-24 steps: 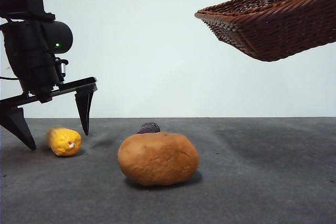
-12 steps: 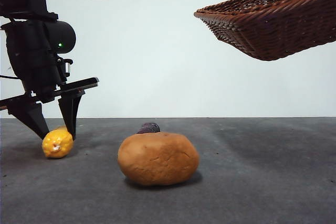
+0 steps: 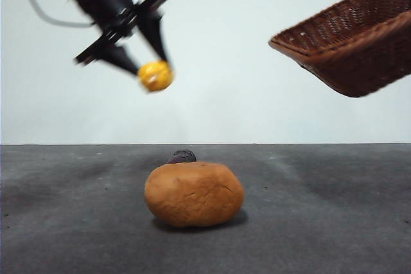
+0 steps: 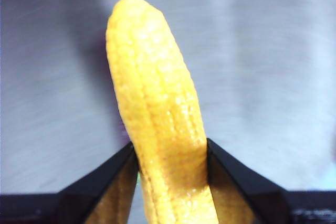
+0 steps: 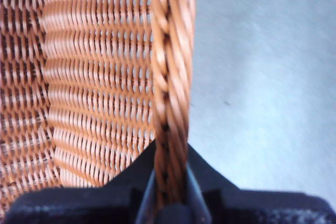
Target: Help me put the vegetables on the table into the basket
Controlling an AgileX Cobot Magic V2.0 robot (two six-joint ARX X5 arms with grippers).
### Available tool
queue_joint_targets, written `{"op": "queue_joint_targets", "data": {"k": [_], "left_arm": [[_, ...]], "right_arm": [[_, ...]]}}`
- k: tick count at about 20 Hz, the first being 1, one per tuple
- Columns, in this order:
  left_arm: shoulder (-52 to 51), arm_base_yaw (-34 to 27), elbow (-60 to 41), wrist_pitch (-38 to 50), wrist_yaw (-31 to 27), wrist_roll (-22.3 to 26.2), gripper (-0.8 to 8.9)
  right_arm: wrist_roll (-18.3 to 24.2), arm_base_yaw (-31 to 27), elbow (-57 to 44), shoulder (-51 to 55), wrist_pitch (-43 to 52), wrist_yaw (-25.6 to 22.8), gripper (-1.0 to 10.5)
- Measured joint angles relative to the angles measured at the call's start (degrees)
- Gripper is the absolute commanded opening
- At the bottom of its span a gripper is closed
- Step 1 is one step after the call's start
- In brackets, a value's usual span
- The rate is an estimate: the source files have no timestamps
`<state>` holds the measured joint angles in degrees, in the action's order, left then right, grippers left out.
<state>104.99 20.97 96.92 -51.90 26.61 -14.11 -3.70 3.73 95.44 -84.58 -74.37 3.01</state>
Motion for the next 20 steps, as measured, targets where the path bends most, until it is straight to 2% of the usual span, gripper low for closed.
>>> {"op": "queue_joint_targets", "data": {"k": [4, 10, 13, 16, 17, 20], "left_arm": [[-2.27, 10.23, 0.26, 4.35, -3.76, 0.2, -0.08], [-2.23, 21.55, 0.26, 8.2, -9.86, 0.17, -0.08], [-2.23, 22.97, 0.26, 7.98, -11.02, 0.2, -0.08], [-2.16, 23.34, 0.26, 7.06, -15.65, 0.17, 0.01], [-2.08, 23.41, 0.26, 6.32, -17.2, 0.13, 0.22], [-1.68, 22.91, 0.26, 4.63, -18.99, -0.07, 3.01]], "right_arm": [[-1.16, 1.01, -0.81, -2.32, -2.32, -3.72, -0.2], [-2.03, 5.27, -8.07, -2.67, 2.14, -3.32, -0.2], [-2.12, 7.41, -13.07, -2.69, 4.26, 4.42, -0.2], [-2.14, 9.22, -14.36, -2.73, 7.78, 12.07, -0.2], [-2.14, 9.7, -14.36, -2.73, 8.31, 13.05, -0.2], [-2.34, 9.86, -14.36, -2.73, 8.0, 15.65, -0.2]]}}
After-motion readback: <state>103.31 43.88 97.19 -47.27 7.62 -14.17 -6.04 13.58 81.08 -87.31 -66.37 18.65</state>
